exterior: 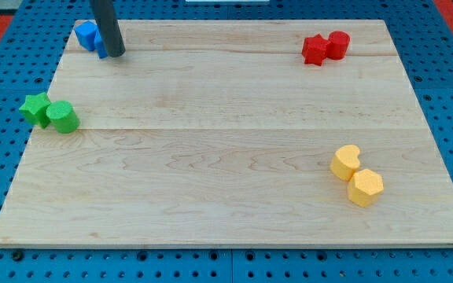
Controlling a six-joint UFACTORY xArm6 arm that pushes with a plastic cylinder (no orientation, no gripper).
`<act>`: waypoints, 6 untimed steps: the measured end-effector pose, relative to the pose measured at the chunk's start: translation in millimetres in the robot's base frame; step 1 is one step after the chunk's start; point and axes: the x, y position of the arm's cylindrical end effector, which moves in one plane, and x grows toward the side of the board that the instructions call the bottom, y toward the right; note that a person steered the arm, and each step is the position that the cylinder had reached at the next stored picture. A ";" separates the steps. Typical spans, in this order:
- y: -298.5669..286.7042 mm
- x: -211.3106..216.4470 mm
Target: Push the red blocks to the left side of the board
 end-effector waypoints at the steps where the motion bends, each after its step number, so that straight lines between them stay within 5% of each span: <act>1: 25.9 2.1; 3: 205.0 -14.2; 4: 216.6 21.6; 6: 367.5 27.0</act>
